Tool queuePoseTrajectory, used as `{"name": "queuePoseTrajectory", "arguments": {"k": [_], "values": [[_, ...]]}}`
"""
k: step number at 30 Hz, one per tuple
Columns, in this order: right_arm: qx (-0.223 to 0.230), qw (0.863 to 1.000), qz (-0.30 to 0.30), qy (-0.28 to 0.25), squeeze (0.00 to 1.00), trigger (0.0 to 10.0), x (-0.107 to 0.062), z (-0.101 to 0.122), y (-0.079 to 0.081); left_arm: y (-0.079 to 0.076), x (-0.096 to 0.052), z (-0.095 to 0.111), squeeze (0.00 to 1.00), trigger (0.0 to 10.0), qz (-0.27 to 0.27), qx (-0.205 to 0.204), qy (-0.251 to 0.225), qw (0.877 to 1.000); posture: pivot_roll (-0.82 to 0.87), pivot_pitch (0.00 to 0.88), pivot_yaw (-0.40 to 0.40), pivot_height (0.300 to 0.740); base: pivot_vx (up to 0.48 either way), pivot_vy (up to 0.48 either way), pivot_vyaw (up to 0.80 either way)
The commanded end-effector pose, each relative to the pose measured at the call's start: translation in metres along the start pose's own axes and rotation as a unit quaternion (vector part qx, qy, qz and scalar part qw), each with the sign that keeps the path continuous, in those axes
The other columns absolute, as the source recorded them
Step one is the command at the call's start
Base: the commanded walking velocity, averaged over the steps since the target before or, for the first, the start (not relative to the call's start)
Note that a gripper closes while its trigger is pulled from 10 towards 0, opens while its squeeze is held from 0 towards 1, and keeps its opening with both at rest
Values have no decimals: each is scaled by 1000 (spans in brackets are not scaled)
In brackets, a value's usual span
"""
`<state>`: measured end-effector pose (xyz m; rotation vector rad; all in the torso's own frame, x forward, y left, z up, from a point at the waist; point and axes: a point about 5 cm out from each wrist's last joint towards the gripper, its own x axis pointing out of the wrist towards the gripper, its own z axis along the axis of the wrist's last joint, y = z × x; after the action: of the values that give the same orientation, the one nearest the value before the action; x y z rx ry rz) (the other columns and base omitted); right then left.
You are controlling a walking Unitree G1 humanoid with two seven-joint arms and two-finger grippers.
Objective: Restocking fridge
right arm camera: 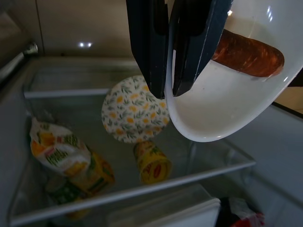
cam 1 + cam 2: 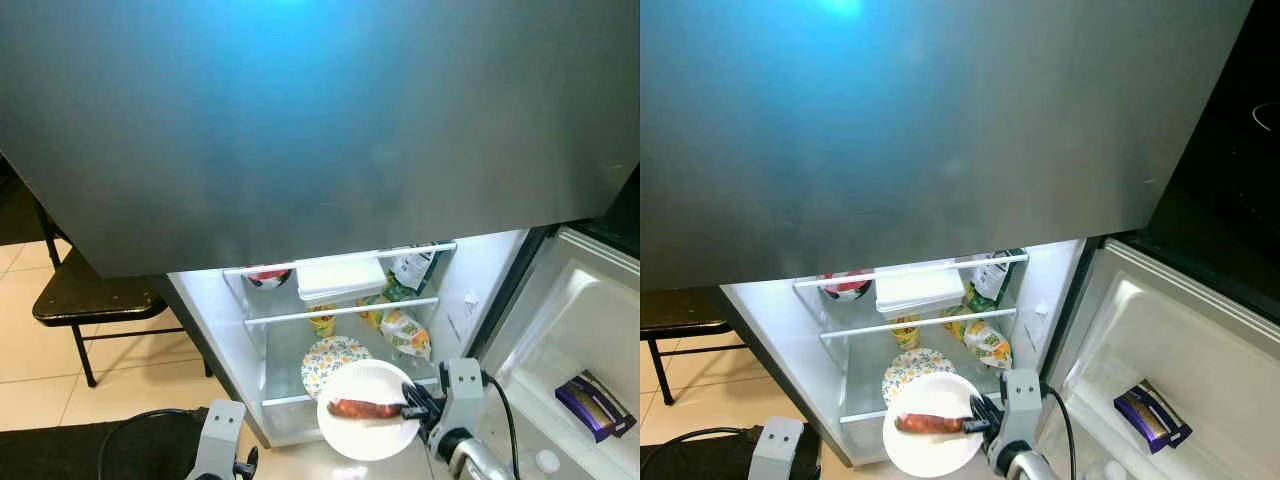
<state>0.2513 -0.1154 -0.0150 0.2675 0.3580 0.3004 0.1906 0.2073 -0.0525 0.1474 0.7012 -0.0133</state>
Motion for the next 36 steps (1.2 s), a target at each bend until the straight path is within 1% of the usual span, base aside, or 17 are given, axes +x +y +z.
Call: {"name": "queuePoseTrajectory", "arguments": {"k": [1,2,4,6,7,9,11,12,15,16,17,19,20,21,23,26,36], "values": [[-3,1000,7,-5,0,10000,2,-1,10,0,-2,-4,0,10000,-1,-2,6,1000,-68,109,51,717,0,0,0],[-3,1000,7,-5,0,10000,2,-1,10,0,-2,-4,0,10000,-1,-2,6,1000,-68,109,51,717,0,0,0],[-18,1000,8,9,0,10000,7,-4,22,-1,-3,-4,0,10000,-2,-2,5,1000,-70,113,53,717,0,0,0],[-18,1000,8,9,0,10000,7,-4,22,-1,-3,-4,0,10000,-2,-2,5,1000,-70,113,53,717,0,0,0],[-40,999,4,9,0,10000,11,-3,29,-1,-2,0,0,10000,0,-8,-2,1000,-70,119,54,717,0,0,0],[-44,999,-1,0,0,10000,12,0,31,-1,-2,2,0,10000,2,-12,-8,1000,-69,124,55,717,0,0,0],[-48,998,-23,-32,0,10000,17,13,29,-2,0,16,0,10000,-2,-21,-39,999,-62,133,54,717,0,0,0],[-48,998,-23,-32,0,10000,17,13,29,-2,0,16,0,10000,-2,-21,-39,999,-62,133,54,717,0,0,0],[-59,995,-50,-64,0,10000,21,29,24,-7,0,38,0,10000,-25,-4,-86,996,-59,135,53,717,0,0,0],[-66,993,-55,-75,0,10000,24,37,24,-14,-2,48,0,10000,-61,15,-106,992,-51,148,53,717,0,0,0],[-66,993,-55,-75,0,10000,24,37,24,-14,-2,48,0,10000,-61,15,-106,992,-51,148,53,717,0,0,0],[-77,990,-63,-96,0,10000,27,49,23,-26,-6,60,0,10000,-129,35,-125,983,-46,151,54,717,0,0,0],[-77,990,-60,-104,0,10000,29,54,25,-31,-10,64,0,10000,-163,54,-133,976,-45,157,55,717,0,0,0],[-77,990,-60,-104,0,10000,29,54,25,-31,-10,64,0,10000,-163,54,-133,976,-45,157,55,717,0,0,0],[-77,989,-51,-113,0,10000,32,58,30,-36,-16,69,0,10000,-201,76,-141,966,-42,162,57,717,0,0,0],[-77,989,-42,-115,0,10000,33,58,36,-38,-19,75,0,10000,-215,88,-150,961,-37,166,59,717,0,0,0],[-77,992,-37,-95,0,10000,32,47,43,-40,-23,84,0,10000,-215,75,-159,961,-32,168,57,717,0,0,0]]}}
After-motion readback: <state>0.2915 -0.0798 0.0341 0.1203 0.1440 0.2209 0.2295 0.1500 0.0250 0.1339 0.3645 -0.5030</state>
